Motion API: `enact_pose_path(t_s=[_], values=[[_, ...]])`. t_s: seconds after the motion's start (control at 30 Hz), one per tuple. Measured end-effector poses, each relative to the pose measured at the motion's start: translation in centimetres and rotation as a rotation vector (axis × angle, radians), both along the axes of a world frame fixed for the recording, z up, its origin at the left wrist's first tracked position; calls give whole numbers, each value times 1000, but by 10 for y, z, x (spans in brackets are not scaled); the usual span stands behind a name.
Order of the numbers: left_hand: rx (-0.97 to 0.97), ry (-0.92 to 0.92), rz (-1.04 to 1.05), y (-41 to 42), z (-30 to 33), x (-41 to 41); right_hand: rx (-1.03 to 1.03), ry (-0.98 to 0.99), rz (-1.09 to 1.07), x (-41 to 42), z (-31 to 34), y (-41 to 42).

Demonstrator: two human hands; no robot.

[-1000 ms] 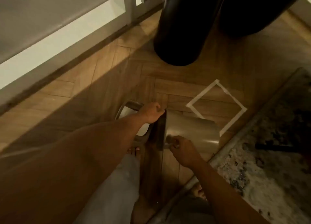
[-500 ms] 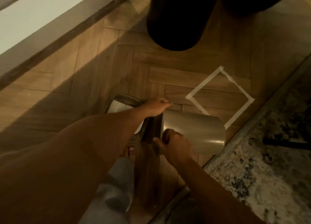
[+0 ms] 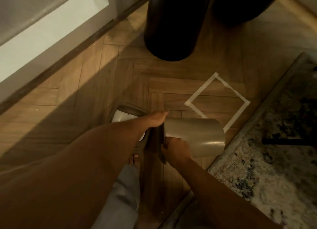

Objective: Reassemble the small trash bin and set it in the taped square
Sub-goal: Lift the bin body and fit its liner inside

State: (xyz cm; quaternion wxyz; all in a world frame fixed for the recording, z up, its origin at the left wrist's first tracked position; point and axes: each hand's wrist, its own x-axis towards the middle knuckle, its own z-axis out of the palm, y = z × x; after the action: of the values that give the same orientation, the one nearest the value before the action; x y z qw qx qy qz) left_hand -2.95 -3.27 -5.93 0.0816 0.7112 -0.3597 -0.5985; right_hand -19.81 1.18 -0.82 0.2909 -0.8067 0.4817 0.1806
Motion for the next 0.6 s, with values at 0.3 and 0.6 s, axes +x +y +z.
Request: enact_pose_path(t_s=[0.3,0.6], values=[[21,39,-29,11,80,-17,-63,-56,-61,-40,70,-23],[-178,63,-62,26,150,-21,-155,-166,-121,-85,131,-33]])
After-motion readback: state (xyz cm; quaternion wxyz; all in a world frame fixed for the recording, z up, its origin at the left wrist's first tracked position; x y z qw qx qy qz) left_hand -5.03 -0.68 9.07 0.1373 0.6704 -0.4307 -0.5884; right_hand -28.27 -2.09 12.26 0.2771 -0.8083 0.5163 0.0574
